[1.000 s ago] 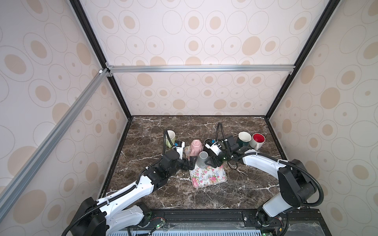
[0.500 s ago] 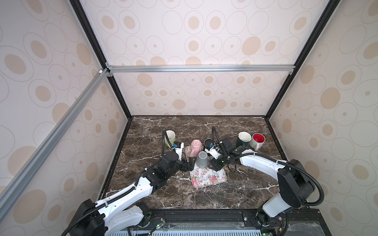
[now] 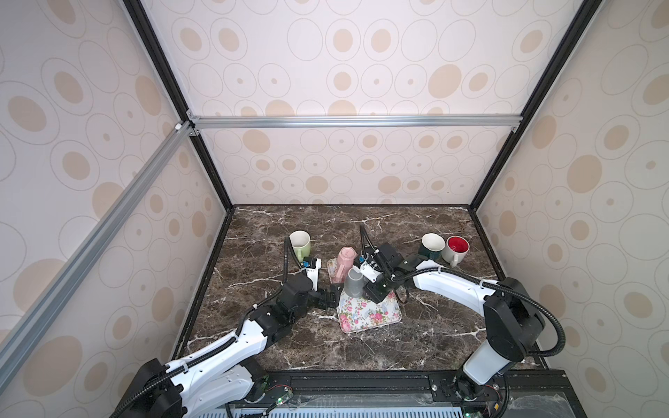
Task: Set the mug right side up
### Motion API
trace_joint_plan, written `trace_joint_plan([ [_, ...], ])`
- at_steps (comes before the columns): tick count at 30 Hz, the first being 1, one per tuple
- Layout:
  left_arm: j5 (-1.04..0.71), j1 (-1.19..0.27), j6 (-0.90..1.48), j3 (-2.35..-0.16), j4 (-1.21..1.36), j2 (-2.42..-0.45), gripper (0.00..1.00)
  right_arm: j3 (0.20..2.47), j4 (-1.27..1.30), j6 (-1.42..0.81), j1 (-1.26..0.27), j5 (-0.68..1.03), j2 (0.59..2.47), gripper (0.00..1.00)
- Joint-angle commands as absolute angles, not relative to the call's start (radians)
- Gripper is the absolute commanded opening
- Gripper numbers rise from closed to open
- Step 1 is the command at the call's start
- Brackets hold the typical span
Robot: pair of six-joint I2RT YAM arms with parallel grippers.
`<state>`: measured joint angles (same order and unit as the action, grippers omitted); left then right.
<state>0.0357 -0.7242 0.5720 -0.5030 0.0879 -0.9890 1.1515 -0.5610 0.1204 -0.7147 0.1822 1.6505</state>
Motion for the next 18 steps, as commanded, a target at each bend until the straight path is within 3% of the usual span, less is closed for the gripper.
trace_joint_plan([
  [1, 0.054, -0.717, 0.574, -0.491, 0.098, -0.97, 0.99, 1.187, -0.622, 0.11, -0.729, 0.182, 1.655, 0.51],
  [5, 0.061, -0.717, 0.58, -0.484, 0.092, -0.957, 0.98, 1.238, -0.694, 0.085, -0.73, 0.15, 1.675, 0.5],
  [8, 0.066, -0.716, 0.589, -0.472, 0.097, -0.943, 0.98, 1.272, -0.73, 0.076, -0.73, 0.114, 1.701, 0.4],
  [12, 0.064, -0.716, 0.604, -0.449, 0.11, -0.917, 0.98, 1.309, -0.766, 0.076, -0.734, 0.085, 1.738, 0.35],
  [18, 0.07, -0.715, 0.604, -0.439, 0.105, -0.886, 0.98, 1.352, -0.811, 0.114, -0.753, 0.017, 1.774, 0.35],
])
